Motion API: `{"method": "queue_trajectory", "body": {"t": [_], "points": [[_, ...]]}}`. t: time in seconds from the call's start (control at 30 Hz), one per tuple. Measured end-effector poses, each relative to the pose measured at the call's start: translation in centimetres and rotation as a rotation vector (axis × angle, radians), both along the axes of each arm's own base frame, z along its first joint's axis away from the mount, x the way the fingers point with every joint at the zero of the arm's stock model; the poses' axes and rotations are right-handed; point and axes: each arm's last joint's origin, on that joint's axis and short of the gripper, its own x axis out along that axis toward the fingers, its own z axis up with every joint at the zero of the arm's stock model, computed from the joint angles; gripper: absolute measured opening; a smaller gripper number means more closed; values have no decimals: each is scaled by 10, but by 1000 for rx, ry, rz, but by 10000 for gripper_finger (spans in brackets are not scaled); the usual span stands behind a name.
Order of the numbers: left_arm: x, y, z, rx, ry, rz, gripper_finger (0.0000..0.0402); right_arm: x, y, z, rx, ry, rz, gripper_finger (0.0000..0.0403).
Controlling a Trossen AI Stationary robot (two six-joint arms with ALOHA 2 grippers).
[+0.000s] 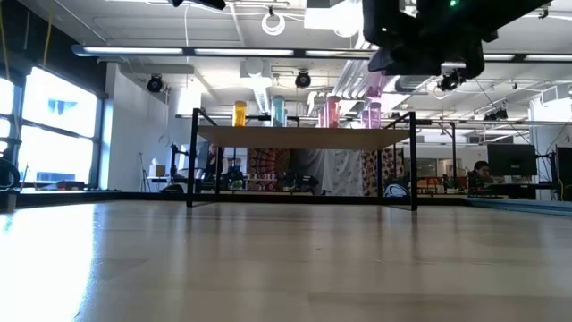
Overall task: Pick and place medicine bottles onto shelf by color
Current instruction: Put the purple pill bottle on the shelf aligned with the purple pill bottles
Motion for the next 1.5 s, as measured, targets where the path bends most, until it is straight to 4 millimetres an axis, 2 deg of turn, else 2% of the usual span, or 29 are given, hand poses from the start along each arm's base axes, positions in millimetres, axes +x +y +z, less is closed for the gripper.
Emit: {"method": "queue_trajectory", "body": {"t": [0.13, 0.43, 0.77, 0.97, 1.4, 1.5], "points": [[0, 0, 0, 4, 0, 6, 229, 4, -12, 1, -75, 72, -48, 79], [-1, 2, 0, 39, -1, 50, 229, 10, -48, 0, -95, 137, -170, 79], [0, 3, 3, 100, -11, 67, 229, 11, -91, -3, -17, 188, -295, 79], [0, 3, 3, 107, -8, 65, 229, 10, -103, -3, -5, 189, -336, 79], [0, 4, 3, 142, 4, 60, 229, -50, -87, 39, 5, 127, -294, 79], [0, 4, 3, 142, 4, 60, 229, -62, -86, 44, 16, 104, -281, 79]]}}
